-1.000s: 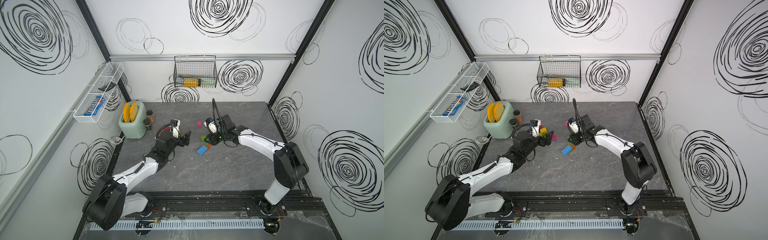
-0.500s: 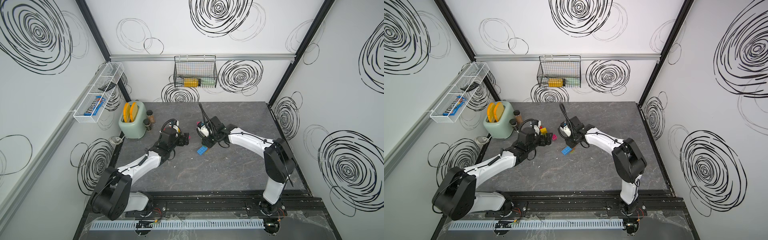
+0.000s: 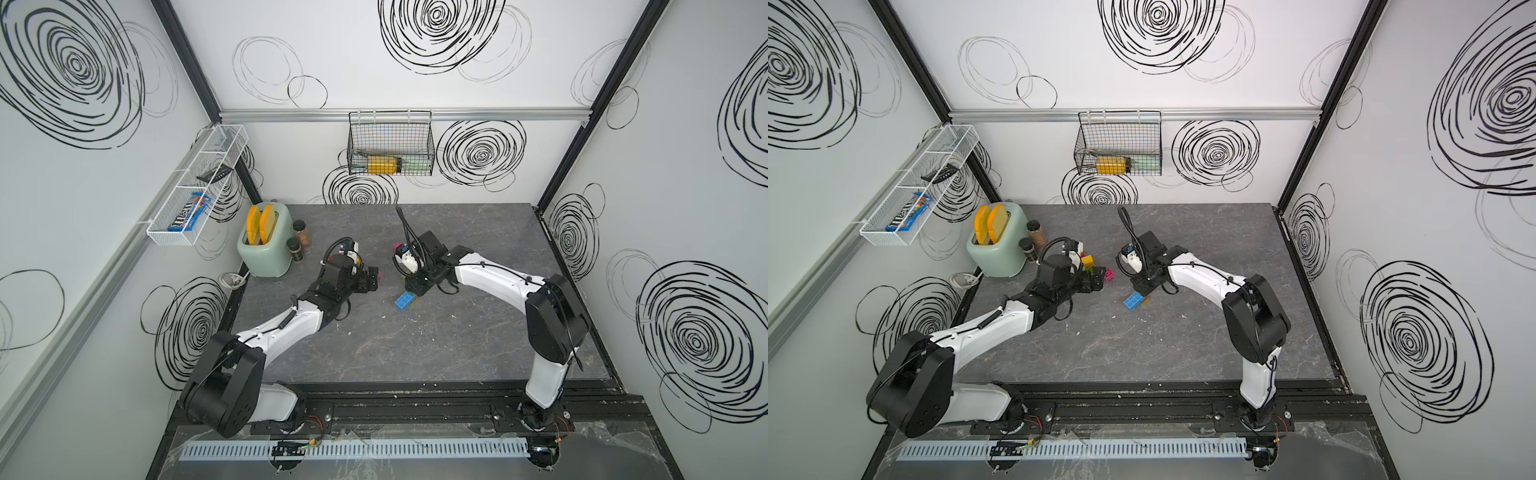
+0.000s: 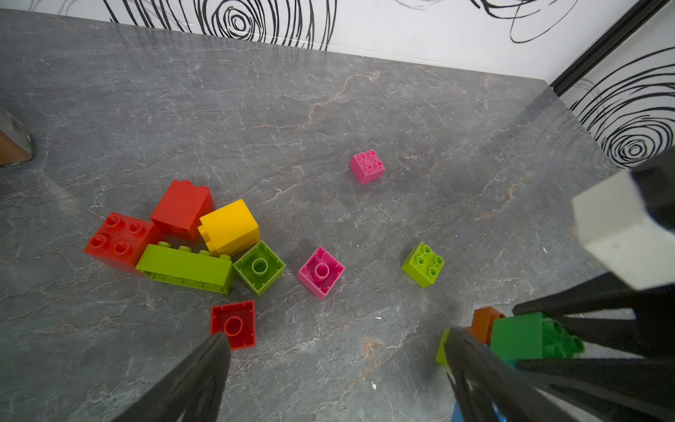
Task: Assemble the number 4 with lego
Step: Assemble the lego brick with the lego brick.
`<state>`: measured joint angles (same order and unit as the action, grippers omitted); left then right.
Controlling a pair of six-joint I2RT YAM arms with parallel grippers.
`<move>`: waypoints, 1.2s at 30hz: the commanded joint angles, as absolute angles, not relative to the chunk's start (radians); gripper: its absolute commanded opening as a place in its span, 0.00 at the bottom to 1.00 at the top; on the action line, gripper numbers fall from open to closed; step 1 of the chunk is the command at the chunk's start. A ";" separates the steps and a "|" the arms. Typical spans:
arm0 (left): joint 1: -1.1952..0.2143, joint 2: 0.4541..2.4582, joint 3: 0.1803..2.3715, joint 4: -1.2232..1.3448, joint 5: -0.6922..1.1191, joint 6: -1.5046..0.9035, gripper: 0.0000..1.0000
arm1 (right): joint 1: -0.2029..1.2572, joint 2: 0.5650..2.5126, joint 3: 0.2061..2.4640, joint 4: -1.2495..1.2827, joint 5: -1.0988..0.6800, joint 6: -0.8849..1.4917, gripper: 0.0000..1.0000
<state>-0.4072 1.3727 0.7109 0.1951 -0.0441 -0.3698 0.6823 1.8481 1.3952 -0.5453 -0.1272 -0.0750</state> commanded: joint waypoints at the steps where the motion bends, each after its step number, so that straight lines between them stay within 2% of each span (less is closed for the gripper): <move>1: -0.395 1.382 0.741 0.214 -0.023 -0.389 0.96 | 0.690 1.886 1.408 -0.610 -0.127 -0.054 0.00; 20: -0.375 1.425 0.776 0.188 0.057 -0.408 0.96 | 0.712 1.939 1.332 -0.664 0.016 -0.091 0.00; 24: -0.384 1.433 0.775 0.179 0.062 -0.417 0.96 | 0.681 1.924 1.315 -0.653 -0.059 -0.080 0.00; 28: -0.458 1.445 0.769 0.120 -0.058 -0.452 0.96 | 0.647 1.873 1.286 -0.613 -0.160 -0.077 0.00; 31: -0.494 1.497 0.796 0.025 0.018 -0.496 0.96 | 0.625 1.858 1.268 -0.587 -0.268 -0.074 0.00; 36: -0.597 1.571 0.818 -0.123 -0.069 -0.565 0.96 | 0.627 1.880 1.256 -0.569 -0.295 -0.069 0.00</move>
<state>-0.5571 1.5467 0.7956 -0.0078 -0.0113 -0.4900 0.6186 1.8248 1.3136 -0.4595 -0.2775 -0.0643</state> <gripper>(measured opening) 0.959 0.362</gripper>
